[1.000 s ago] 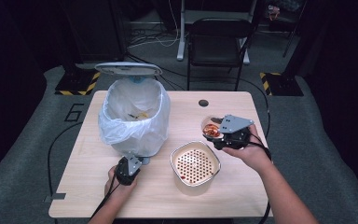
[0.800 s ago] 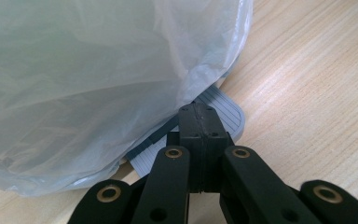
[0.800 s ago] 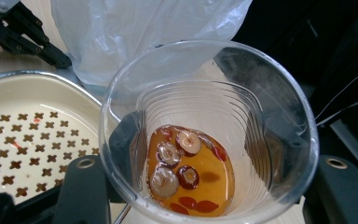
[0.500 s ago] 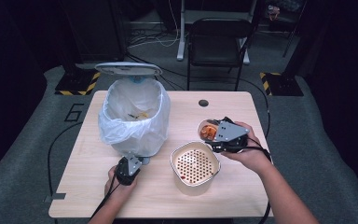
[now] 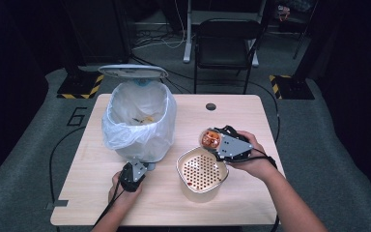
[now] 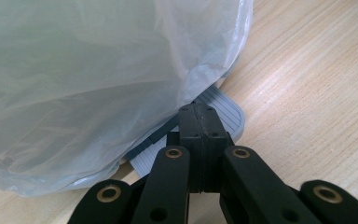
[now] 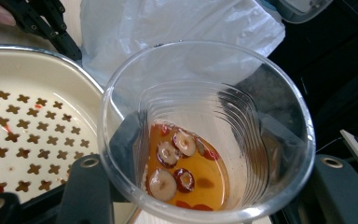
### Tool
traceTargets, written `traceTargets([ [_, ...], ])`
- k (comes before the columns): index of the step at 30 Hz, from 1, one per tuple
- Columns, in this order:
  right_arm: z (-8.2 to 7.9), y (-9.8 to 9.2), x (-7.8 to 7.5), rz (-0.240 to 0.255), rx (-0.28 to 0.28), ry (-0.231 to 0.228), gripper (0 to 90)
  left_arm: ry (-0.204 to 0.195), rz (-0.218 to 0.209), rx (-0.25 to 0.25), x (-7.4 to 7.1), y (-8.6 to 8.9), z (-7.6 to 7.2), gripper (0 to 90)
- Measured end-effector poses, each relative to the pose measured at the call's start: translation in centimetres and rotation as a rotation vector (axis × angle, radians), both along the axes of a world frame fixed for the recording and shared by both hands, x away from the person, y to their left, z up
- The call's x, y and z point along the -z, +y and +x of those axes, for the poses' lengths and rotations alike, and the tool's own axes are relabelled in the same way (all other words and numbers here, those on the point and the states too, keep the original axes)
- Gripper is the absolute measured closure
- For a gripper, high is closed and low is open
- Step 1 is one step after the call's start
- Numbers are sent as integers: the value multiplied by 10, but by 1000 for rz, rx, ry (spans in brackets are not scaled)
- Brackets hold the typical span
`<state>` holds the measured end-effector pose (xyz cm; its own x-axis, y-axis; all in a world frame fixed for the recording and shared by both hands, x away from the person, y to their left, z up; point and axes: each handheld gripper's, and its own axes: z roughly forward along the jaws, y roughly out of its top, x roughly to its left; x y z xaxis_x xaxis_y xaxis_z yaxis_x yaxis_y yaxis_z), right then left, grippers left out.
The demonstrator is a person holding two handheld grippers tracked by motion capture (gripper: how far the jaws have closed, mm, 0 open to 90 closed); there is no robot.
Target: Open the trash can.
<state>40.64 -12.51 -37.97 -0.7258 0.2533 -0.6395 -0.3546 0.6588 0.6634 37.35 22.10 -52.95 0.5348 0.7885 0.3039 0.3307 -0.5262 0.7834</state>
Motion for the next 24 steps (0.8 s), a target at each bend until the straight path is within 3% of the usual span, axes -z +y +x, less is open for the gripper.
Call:
traceTargets([
  [6,-6,4,3,-22,6,-94,426,0,1,0,0,0,0,900],
  [8,-8,5,3,-31,11,-106,427,1,-1,0,0,0,0,900],
  [10,-11,7,3,-46,17,-163,429,0,1,0,0,0,0,900],
  [11,-14,9,2,-73,27,-229,430,-2,-6,-2,0,0,0,900],
  [13,-16,10,4,-92,35,-257,430,-1,-5,-2,0,0,0,900],
  [15,-19,12,6,-144,43,-311,430,0,-3,-1,0,0,0,900],
  [20,-21,15,11,-205,40,-364,430,0,-6,-2,0,0,0,900],
  [23,-22,18,15,-298,28,-419,430,0,-5,-1,0,0,0,900],
  [24,-22,18,15,-298,28,-419,430,0,-5,-1,0,0,0,900],
])
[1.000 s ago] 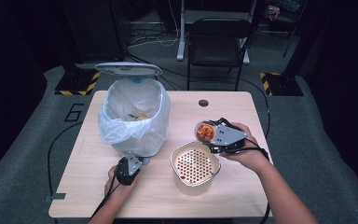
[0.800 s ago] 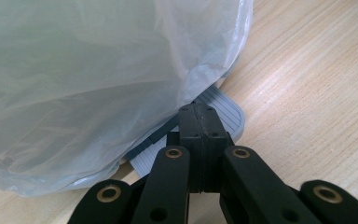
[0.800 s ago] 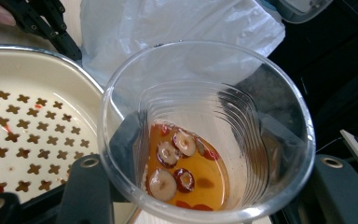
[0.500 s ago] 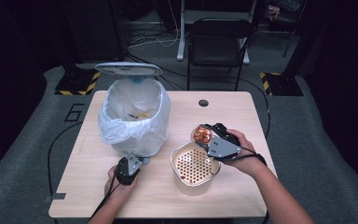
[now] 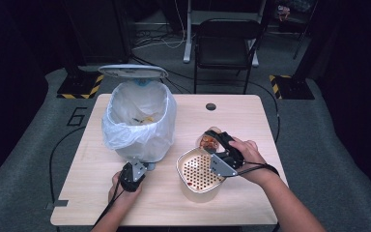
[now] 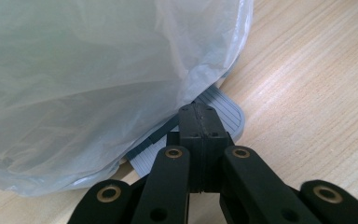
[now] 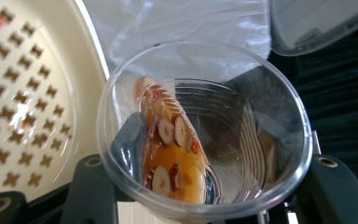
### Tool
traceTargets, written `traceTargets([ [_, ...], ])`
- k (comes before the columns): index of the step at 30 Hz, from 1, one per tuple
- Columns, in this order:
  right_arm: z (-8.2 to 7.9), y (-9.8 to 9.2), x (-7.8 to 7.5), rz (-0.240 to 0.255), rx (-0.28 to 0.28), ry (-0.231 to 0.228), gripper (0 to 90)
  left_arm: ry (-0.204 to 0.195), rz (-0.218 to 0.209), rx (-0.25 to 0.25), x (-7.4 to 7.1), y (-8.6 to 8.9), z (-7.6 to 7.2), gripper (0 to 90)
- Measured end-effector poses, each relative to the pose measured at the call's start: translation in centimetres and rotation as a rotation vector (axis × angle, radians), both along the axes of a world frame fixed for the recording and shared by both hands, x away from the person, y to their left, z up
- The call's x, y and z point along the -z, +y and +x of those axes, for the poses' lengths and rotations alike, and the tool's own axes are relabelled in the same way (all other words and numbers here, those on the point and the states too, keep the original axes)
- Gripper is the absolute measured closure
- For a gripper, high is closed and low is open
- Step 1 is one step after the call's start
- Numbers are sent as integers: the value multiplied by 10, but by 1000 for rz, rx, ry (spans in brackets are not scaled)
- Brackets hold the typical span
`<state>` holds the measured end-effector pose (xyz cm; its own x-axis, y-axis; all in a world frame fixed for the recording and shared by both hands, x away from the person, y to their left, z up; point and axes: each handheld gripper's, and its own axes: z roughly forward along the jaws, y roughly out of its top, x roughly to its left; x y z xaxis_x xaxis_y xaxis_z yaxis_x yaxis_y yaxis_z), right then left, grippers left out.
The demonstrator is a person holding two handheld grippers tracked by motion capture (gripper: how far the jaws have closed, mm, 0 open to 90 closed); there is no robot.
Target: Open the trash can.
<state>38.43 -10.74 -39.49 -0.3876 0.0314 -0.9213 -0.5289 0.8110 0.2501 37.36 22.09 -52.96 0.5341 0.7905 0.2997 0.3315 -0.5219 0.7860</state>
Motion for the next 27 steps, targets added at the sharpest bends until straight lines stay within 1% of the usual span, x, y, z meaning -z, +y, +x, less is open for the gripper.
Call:
traceTargets([
  [1,-2,2,4,-51,-4,-28,431,3,4,1,0,0,0,900],
  [2,-2,2,4,-51,-4,-28,431,3,4,1,0,0,0,900],
  [3,-3,4,7,-102,-8,-69,432,3,4,1,0,0,0,900],
  [4,-3,4,7,-102,-8,-69,432,3,4,1,0,0,0,900],
  [5,-4,5,8,-128,-12,-103,432,3,3,1,0,0,0,900],
  [6,-4,5,10,-142,-11,-96,432,3,3,1,0,0,0,900],
  [7,-5,5,12,-158,-13,-108,432,3,3,1,0,0,0,900],
  [8,-5,6,13,-185,-16,-128,432,3,3,1,0,0,0,900],
  [9,-6,7,16,-226,-20,-164,432,3,3,1,0,0,0,900],
  [10,-6,7,16,-226,-20,-164,432,3,3,1,0,0,0,900],
  [11,-7,9,20,-275,-24,-216,432,3,3,1,0,0,0,900],
  [12,-8,10,20,-285,-25,-218,432,3,4,1,0,0,0,900],
  [13,-8,11,21,-300,-27,-232,432,3,3,1,0,0,0,900],
  [14,-8,11,21,-300,-27,-232,432,3,3,1,0,0,0,900],
  [15,-10,12,23,-338,-35,-287,433,3,3,1,0,0,0,900],
  [17,-11,13,25,-363,-33,-337,433,3,4,1,0,0,0,900],
  [18,-11,13,25,-363,-33,-337,433,3,4,1,0,0,0,900],
  [19,-13,13,24,-380,-33,-374,434,3,3,1,0,0,0,900],
  [20,-13,13,23,-402,-36,-397,434,3,3,1,0,0,0,900],
  [21,-14,13,23,-409,-36,-422,435,2,3,2,0,0,0,900],
  [22,-14,13,23,-409,-36,-422,435,2,3,2,0,0,0,900],
  [23,-15,13,23,-434,-37,-474,435,0,-1,0,0,0,0,900],
  [24,-15,13,23,-434,-37,-474,435,0,-1,0,0,0,0,900],
  [25,-17,13,23,-459,-49,-533,434,1,-1,-1,0,0,0,900],
  [26,-17,13,24,-498,-55,-533,433,0,-1,-1,0,0,0,900],
  [27,-17,12,24,-520,-60,-553,433,0,-1,-1,0,0,0,900],
])
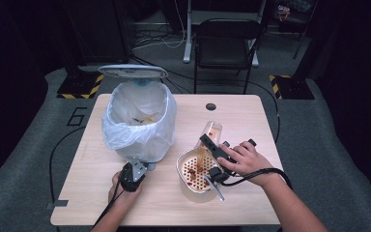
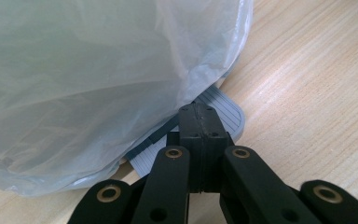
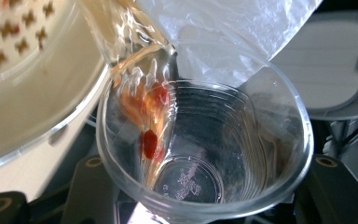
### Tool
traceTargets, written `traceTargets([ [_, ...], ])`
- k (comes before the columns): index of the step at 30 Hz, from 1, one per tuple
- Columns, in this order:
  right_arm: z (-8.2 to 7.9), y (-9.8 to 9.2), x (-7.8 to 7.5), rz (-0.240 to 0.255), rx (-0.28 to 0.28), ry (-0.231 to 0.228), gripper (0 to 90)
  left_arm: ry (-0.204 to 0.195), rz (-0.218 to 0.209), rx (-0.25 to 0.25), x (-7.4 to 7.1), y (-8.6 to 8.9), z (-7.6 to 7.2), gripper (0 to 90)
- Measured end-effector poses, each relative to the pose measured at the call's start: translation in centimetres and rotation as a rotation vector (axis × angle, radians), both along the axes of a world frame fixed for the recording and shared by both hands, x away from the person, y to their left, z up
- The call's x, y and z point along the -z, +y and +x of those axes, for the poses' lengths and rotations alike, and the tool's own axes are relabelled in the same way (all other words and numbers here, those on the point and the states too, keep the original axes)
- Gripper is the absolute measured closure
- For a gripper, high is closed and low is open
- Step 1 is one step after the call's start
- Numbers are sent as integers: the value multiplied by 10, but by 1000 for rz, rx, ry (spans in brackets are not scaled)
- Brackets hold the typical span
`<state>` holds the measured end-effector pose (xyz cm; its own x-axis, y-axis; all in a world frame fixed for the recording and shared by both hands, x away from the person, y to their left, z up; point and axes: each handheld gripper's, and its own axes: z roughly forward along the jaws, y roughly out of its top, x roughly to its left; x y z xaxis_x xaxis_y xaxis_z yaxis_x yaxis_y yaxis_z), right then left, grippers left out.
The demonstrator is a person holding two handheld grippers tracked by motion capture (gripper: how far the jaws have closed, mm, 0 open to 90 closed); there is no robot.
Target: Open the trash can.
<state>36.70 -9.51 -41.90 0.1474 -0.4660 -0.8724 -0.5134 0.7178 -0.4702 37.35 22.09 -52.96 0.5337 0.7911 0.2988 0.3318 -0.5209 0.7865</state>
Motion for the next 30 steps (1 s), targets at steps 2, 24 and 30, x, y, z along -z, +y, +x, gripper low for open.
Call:
traceTargets([
  [2,-1,0,1,-32,-5,-14,432,1,0,0,0,0,0,900],
  [24,-2,-1,7,-80,-43,-109,423,1,-3,-1,0,0,0,900],
  [30,-2,-2,7,-77,-44,-101,422,1,-2,-1,0,0,0,900],
])
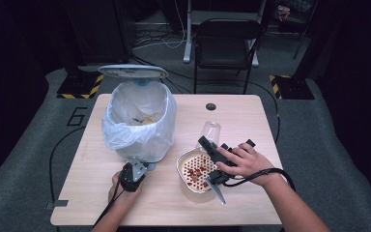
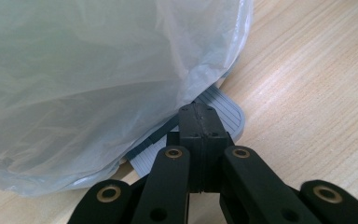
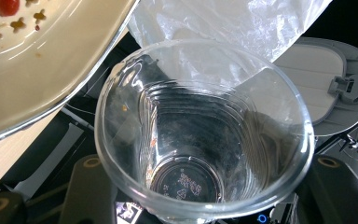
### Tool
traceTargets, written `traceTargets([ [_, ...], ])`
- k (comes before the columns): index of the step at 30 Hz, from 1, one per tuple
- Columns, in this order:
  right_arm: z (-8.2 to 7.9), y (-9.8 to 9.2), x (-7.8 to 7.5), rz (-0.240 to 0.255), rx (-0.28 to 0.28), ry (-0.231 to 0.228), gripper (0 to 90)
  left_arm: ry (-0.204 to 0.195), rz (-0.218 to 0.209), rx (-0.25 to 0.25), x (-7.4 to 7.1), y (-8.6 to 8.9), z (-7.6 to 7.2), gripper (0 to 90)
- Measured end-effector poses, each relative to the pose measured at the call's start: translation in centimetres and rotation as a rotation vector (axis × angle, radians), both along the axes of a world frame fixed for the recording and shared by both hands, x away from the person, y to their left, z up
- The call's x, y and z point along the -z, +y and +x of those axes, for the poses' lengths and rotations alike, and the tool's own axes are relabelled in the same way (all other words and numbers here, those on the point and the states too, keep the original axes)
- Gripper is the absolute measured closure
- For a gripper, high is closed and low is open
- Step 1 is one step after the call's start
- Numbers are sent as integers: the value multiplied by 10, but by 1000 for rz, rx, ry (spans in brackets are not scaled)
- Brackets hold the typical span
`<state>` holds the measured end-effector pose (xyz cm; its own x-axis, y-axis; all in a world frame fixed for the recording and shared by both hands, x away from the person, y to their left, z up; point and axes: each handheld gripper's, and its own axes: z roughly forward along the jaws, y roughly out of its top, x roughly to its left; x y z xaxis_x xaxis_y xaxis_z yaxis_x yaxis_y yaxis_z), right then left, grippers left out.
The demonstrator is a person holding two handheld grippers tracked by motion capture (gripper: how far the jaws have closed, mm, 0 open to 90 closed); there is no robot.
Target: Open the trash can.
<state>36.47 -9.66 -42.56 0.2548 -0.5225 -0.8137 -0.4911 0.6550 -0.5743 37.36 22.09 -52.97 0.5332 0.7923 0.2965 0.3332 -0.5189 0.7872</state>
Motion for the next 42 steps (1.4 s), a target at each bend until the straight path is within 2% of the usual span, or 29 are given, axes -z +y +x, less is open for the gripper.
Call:
traceTargets([
  [18,0,0,-6,6,-19,23,419,1,-1,0,0,0,0,900],
  [19,-1,0,-6,4,-15,34,419,1,-2,0,0,0,0,900],
  [20,-1,0,-3,54,-2,59,418,1,-2,0,0,0,0,900],
  [23,-1,3,-9,45,1,101,418,1,-1,1,0,0,0,900],
  [26,-1,6,-19,43,42,193,419,-3,-10,-3,0,0,0,900],
  [27,1,7,-21,81,-12,158,419,-3,-10,-3,0,0,0,900],
  [28,4,9,-25,101,-49,171,419,-11,11,-1,-1,1,1,900],
  [29,4,9,-25,101,-49,171,419,-11,11,-1,-1,1,1,900],
  [30,2,12,-40,44,39,270,419,-19,23,-2,-1,1,1,900],
  [31,3,14,-45,48,57,314,419,-6,-1,-4,0,0,0,900],
  [32,5,16,-51,47,64,368,419,-7,-3,-5,0,0,0,900],
  [33,5,16,-51,47,64,368,419,-7,-3,-5,0,0,0,900],
  [34,6,17,-57,53,88,421,419,-7,-3,-5,0,0,0,900],
  [35,8,17,-60,86,118,478,419,2,-1,0,0,0,0,900],
  [36,11,20,-69,114,141,559,419,-7,-3,-5,0,0,0,900],
  [37,11,20,-69,114,141,559,419,-7,-3,-5,0,0,0,900],
  [38,16,22,-78,118,172,635,420,-5,-4,-4,0,0,0,900],
  [39,17,23,-81,121,179,655,420,2,-2,0,0,0,0,900],
  [40,20,24,-85,126,199,701,420,0,1,0,0,0,0,900],
  [42,24,25,-92,139,219,759,421,2,-1,1,0,0,0,900],
])
